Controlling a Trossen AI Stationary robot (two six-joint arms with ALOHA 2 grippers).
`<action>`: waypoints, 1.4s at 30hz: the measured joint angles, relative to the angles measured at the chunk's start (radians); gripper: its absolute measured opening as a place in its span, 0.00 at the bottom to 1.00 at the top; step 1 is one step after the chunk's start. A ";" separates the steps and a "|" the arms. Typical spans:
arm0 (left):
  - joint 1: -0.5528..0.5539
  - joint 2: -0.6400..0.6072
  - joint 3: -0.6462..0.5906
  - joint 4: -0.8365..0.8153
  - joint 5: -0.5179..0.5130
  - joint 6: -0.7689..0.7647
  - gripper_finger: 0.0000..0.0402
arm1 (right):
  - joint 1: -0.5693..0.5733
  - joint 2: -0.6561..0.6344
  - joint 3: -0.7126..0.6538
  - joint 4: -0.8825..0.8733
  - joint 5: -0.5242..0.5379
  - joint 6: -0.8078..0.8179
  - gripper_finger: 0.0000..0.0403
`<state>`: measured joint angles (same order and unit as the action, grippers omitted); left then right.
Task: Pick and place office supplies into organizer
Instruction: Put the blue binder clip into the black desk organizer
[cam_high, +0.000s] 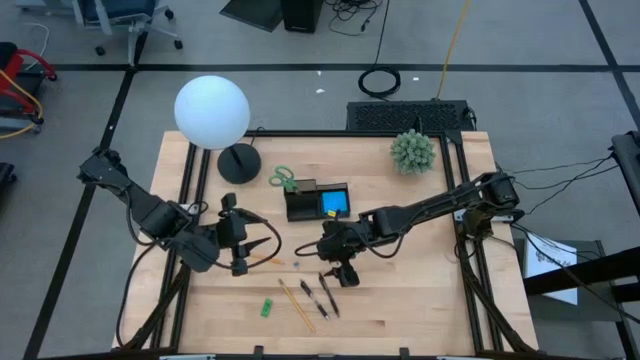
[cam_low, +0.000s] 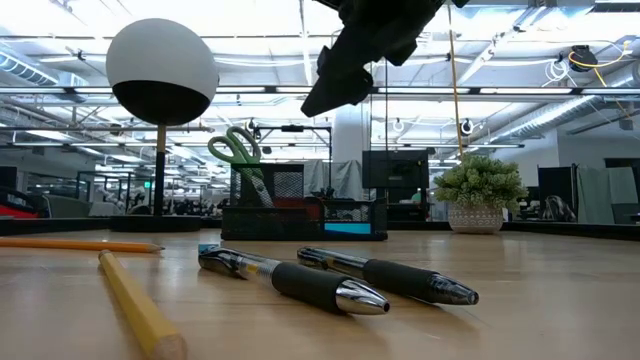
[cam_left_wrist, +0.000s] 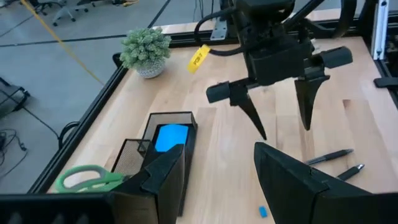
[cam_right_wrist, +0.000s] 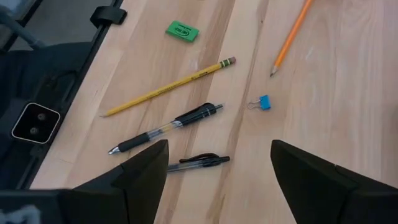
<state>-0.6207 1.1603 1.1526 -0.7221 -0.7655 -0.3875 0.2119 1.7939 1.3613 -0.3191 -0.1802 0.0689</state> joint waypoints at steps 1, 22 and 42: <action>-0.003 0.000 0.000 -0.012 -0.004 -0.014 0.49 | 0.000 0.000 0.000 0.000 0.000 -0.003 0.67; 0.101 0.002 -0.229 0.088 0.277 0.214 0.49 | -0.173 -0.150 0.000 -0.137 0.076 0.126 0.66; 0.279 0.217 -0.232 0.090 0.662 0.571 0.49 | -0.205 -0.269 -0.122 -0.260 0.308 0.136 0.65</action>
<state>-0.3418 1.3777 0.9203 -0.6323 -0.1036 0.1837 0.0066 1.5246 1.2396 -0.5786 0.1276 0.2052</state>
